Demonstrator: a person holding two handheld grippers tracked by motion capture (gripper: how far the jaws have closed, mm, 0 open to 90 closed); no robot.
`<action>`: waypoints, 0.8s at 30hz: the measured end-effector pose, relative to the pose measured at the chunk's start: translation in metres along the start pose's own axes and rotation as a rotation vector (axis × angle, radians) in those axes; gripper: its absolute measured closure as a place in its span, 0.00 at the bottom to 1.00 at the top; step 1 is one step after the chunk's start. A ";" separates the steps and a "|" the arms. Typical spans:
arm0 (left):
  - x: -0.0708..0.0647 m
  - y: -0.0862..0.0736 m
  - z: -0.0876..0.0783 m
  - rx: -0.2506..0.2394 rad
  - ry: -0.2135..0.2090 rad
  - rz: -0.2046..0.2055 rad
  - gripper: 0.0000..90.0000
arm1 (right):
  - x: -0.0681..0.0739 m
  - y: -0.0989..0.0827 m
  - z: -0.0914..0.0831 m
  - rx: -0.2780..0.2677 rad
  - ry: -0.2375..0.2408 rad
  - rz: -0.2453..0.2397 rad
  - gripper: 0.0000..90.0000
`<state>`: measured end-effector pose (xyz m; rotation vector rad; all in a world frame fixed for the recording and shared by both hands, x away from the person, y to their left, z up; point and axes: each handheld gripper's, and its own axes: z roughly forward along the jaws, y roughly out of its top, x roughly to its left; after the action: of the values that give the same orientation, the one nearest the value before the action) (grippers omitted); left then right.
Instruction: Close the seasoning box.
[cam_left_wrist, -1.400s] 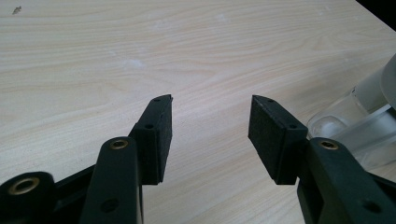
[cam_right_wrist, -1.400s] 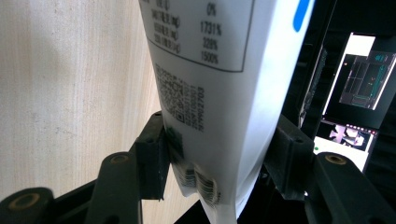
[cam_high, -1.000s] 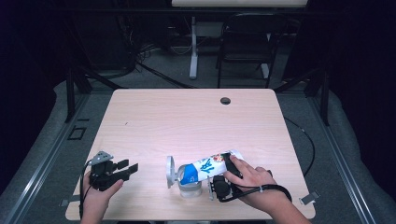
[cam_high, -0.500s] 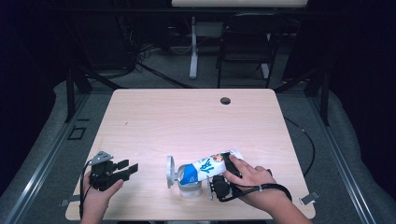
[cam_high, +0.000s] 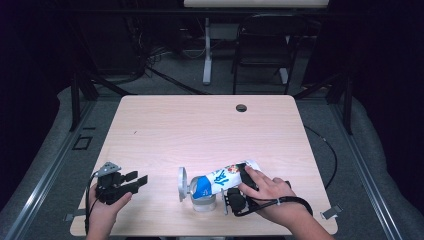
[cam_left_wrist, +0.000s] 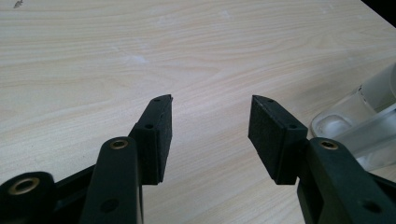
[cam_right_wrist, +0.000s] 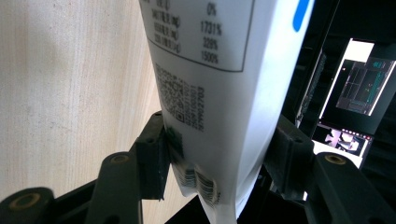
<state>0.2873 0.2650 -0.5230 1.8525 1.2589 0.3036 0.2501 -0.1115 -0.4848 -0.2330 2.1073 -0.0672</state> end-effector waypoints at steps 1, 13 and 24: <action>0.000 0.000 0.000 0.001 0.000 -0.001 0.55 | 0.000 0.000 0.000 0.000 -0.001 -0.001 0.52; 0.000 0.000 0.000 -0.002 0.001 -0.002 0.55 | 0.000 0.000 0.000 -0.002 -0.003 -0.006 0.53; 0.000 0.000 0.000 -0.003 0.001 0.000 0.55 | 0.000 0.001 -0.001 0.004 -0.015 -0.018 0.53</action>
<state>0.2873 0.2649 -0.5230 1.8500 1.2584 0.3066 0.2494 -0.1110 -0.4847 -0.2491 2.0898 -0.0802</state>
